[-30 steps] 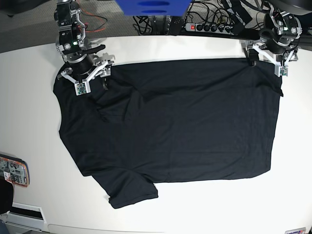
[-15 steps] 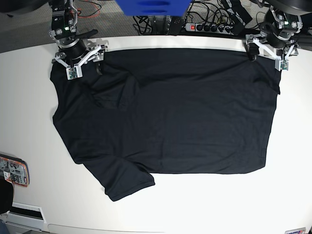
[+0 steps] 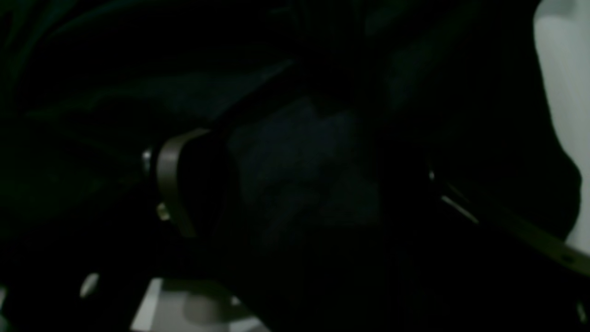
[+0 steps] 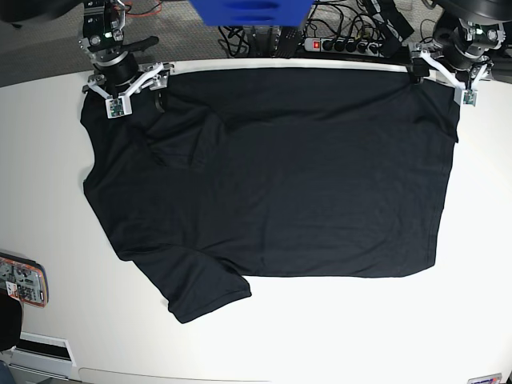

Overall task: Fold the T-shirt properly
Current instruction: 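Pull both held shoulder corners back to stretch the shirt flat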

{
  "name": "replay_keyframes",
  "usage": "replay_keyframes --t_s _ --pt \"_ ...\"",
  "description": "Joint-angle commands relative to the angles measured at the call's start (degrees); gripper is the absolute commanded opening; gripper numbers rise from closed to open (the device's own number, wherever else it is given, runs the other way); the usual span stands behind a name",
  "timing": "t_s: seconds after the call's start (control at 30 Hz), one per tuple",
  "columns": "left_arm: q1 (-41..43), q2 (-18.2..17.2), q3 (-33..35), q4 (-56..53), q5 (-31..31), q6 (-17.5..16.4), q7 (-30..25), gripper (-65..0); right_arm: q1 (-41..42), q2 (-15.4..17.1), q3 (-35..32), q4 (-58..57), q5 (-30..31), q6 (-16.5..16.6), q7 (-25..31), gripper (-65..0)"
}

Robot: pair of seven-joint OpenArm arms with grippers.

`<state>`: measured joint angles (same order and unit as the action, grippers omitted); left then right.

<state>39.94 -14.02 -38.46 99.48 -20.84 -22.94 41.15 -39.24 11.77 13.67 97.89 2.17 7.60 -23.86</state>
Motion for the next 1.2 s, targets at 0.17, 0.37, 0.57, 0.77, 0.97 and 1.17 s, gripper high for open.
replay_keyframes --t_s 0.17,0.37,0.57,0.77,0.97,1.17 --pt "1.16 0.0 0.0 -1.06 2.86 0.74 5.84 0.0 -3.09 0.58 0.17 1.5 -7.58 -1.66 -19.18 -13.9" --pt "1.16 0.18 0.0 1.75 2.86 0.74 5.84 0.0 -3.61 0.58 1.49 2.73 -7.58 -1.66 -19.26 -13.9" --pt "1.07 0.26 0.0 5.27 2.95 0.83 5.84 0.0 -3.53 0.49 4.13 2.82 -7.58 -1.66 -19.26 -13.9" --pt "0.01 0.09 -0.18 6.94 2.95 0.83 5.84 0.0 -1.5 0.41 5.27 4.14 -7.58 -1.66 -19.18 -13.9" --pt "-0.16 0.09 -0.18 7.73 2.95 0.83 5.84 0.0 1.75 0.32 4.92 8.71 -7.58 -1.66 -19.18 -13.9" --pt "-0.16 0.18 -0.18 7.73 2.95 0.83 5.84 0.0 1.75 0.32 4.92 9.15 -7.58 -1.66 -19.26 -13.9"
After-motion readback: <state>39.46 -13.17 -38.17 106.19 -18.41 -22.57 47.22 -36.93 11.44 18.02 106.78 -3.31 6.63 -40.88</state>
